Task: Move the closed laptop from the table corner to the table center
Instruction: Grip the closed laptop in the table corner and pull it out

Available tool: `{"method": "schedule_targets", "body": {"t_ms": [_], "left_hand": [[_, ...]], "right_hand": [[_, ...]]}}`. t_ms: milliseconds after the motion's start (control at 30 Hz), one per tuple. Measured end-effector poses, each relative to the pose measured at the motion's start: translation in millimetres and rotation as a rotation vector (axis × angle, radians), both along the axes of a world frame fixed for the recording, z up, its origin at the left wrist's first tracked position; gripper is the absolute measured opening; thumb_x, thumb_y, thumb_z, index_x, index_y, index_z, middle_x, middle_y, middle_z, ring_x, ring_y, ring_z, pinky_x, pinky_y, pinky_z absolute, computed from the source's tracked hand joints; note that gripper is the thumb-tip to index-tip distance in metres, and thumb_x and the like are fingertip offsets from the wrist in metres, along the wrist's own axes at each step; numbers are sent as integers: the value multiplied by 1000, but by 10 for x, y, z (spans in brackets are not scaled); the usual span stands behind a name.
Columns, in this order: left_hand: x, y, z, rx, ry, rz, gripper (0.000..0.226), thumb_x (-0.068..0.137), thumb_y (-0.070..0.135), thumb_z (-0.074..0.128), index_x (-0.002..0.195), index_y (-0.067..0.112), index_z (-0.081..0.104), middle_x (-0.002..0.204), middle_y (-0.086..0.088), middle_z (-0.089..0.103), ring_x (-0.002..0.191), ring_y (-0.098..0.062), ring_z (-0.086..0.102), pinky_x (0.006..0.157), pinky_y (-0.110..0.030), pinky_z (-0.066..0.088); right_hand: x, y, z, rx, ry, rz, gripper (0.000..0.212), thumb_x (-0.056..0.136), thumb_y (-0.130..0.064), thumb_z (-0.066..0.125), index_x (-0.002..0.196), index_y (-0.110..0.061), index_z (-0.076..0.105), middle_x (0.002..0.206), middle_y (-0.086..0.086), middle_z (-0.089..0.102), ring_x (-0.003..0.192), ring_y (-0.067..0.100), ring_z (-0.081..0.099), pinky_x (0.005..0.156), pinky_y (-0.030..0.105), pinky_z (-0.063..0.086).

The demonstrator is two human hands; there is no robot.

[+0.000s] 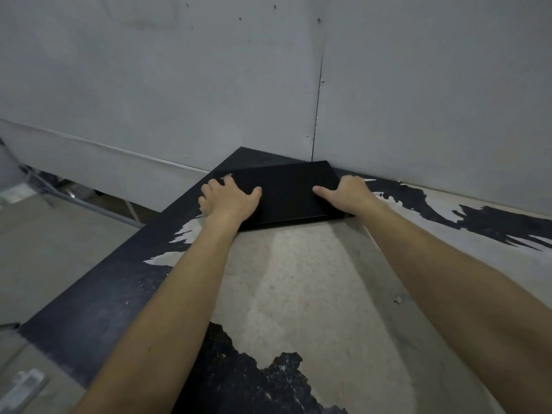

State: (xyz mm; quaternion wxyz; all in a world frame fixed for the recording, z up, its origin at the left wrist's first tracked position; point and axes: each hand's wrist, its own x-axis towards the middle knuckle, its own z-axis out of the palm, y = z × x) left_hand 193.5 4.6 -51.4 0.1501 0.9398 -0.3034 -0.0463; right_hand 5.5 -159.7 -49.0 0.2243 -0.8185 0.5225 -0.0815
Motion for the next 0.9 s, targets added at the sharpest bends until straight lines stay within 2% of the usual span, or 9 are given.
{"method": "schedule_targets", "body": {"t_ms": [67, 100, 233, 333, 500, 633, 733, 800, 900], "left_hand": [[38, 9, -24, 11, 44, 60, 94, 88, 76, 45, 156, 11, 32, 155, -22, 35, 143, -40, 29, 113, -50, 28], [50, 10, -38, 18, 55, 87, 95, 87, 77, 46, 154, 10, 33, 154, -22, 36, 142, -40, 30, 112, -50, 29], [42, -10, -9, 7, 103, 154, 99, 88, 79, 44, 153, 5, 34, 152, -22, 39, 140, -39, 34, 110, -51, 32], [24, -60, 60, -32, 183, 176, 97, 89, 76, 46, 155, 6, 31, 154, -23, 36, 141, -40, 33, 110, -54, 33], [9, -99, 94, -36, 233, 203, 98, 89, 75, 47, 156, 6, 28, 155, -22, 33, 142, -39, 30, 109, -57, 31], [2, -94, 102, -70, 244, 195, 94, 89, 75, 44, 152, 5, 35, 152, -23, 36, 140, -39, 31, 108, -57, 32], [-29, -82, 137, -103, 252, 180, 89, 91, 73, 42, 149, 5, 41, 150, -23, 39, 139, -39, 32, 107, -58, 32], [-72, -70, 188, -117, 257, 162, 86, 92, 72, 41, 147, 4, 45, 149, -23, 39, 140, -39, 31, 108, -58, 31], [-173, -44, 291, -151, 257, 125, 85, 94, 70, 40, 145, 2, 47, 150, -23, 38, 140, -40, 30, 109, -58, 30]], "right_hand": [[39, -31, -25, 10, -8, -23, 73, 81, -81, 57, 79, -8, 49, 121, 24, 66, 111, 39, 62, 82, 45, 48], [60, -38, -33, 12, -4, -33, 75, 80, -83, 57, 79, -8, 50, 121, 24, 66, 111, 39, 61, 82, 44, 48], [117, 8, -34, 29, 20, -63, 86, 85, -79, 57, 121, -1, 62, 138, 26, 56, 130, 41, 50, 99, 45, 46], [149, 44, -14, 43, 27, -87, 85, 89, -74, 58, 134, -2, 58, 150, 25, 48, 141, 41, 40, 107, 45, 40], [112, 2, 37, 99, -16, -84, 81, 83, -70, 69, 127, -2, 59, 138, 18, 61, 129, 38, 54, 102, 44, 49], [-3, 8, 110, 277, -256, -96, 61, 81, -57, 82, 110, -9, 58, 117, 9, 63, 107, 30, 60, 84, 38, 51], [-130, 21, 159, 425, -400, -104, 46, 82, -46, 86, 96, -12, 58, 107, 4, 65, 106, 27, 61, 90, 38, 53], [-234, 29, 214, 468, -412, -100, 42, 81, -45, 86, 88, -15, 58, 101, 2, 65, 106, 27, 64, 96, 42, 56], [-432, 38, 329, 522, -438, -91, 47, 77, -45, 89, 99, -14, 62, 108, 7, 71, 102, 27, 69, 91, 44, 60]]}}
